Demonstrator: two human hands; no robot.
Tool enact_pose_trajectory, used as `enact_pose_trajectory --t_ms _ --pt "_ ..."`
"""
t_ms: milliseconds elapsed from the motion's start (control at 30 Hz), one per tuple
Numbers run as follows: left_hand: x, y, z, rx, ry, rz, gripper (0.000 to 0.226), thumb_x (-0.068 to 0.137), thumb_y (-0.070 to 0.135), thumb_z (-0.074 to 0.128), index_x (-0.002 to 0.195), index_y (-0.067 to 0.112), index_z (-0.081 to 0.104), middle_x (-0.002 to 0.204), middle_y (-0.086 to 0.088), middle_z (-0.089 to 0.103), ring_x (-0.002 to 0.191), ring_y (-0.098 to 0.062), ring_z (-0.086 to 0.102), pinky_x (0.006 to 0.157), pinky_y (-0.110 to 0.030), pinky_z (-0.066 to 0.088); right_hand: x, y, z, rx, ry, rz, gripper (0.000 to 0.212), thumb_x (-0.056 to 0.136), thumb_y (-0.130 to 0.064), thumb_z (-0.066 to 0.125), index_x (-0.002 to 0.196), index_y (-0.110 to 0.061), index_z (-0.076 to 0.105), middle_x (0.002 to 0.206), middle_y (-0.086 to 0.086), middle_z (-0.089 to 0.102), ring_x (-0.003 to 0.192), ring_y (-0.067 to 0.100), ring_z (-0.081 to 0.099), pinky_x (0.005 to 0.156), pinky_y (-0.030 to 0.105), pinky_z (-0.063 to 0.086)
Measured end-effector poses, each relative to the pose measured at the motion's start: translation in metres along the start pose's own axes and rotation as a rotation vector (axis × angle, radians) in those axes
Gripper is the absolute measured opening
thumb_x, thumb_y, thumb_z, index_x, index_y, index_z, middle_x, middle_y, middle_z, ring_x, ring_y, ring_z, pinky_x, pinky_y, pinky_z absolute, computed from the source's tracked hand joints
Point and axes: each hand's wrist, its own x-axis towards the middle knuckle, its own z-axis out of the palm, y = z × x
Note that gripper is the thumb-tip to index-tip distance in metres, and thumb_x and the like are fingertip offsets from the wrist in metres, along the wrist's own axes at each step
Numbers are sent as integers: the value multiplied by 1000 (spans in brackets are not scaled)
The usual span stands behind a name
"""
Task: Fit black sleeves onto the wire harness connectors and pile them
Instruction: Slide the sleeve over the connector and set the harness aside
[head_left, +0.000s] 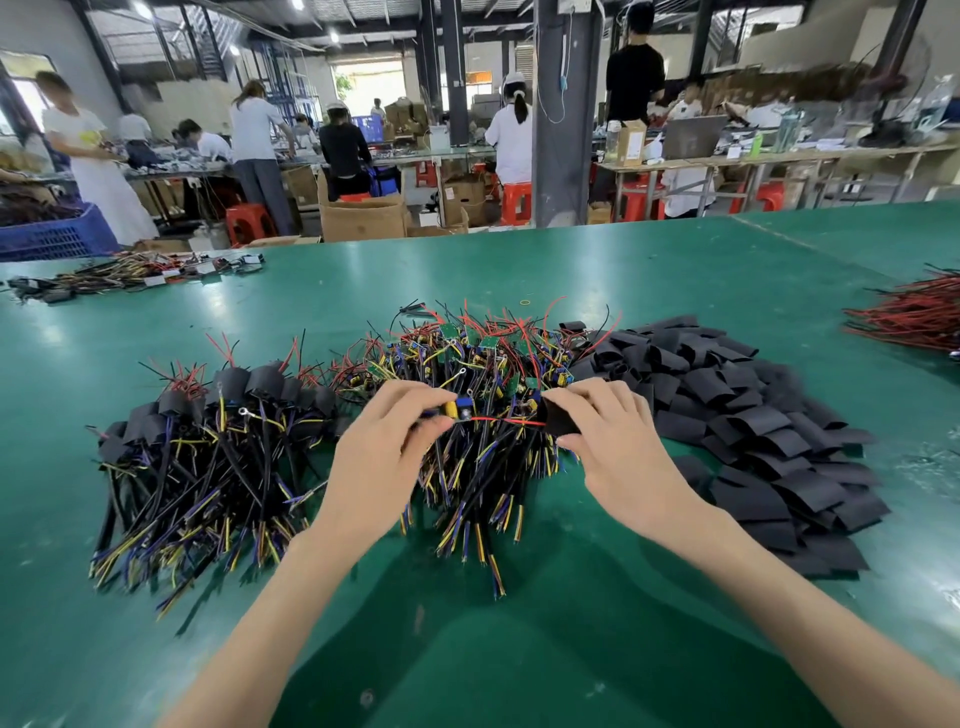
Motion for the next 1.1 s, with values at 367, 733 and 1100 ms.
enact_pose_trajectory --t_ms 367,733,1100 --pt "-11 20 18 -46 -59 63 20 86 8 64 105 5 69 102 -4 58 84 -5 53 78 -18 42 -6 -21 1 93 -12 -115 50 80 -4 70 126 -15 53 114 6 52 95 26 57 73 39 54" --pt "-12 21 18 -74 -44 66 19 87 9 63 105 5 69 102 -4 58 84 -6 55 78 -22 46 -6 -18 5 46 -119 -74 53 90 -10 60 137 -25 39 123 -5 37 86 18 59 69 38 51" --pt "-11 19 19 -77 -113 54 21 86 13 61 105 11 69 98 0 57 84 -7 54 78 -19 43 -5 -17 -2 222 -151 -72 39 94 -14 53 133 -13 45 125 1 43 94 29 56 81 43 45"
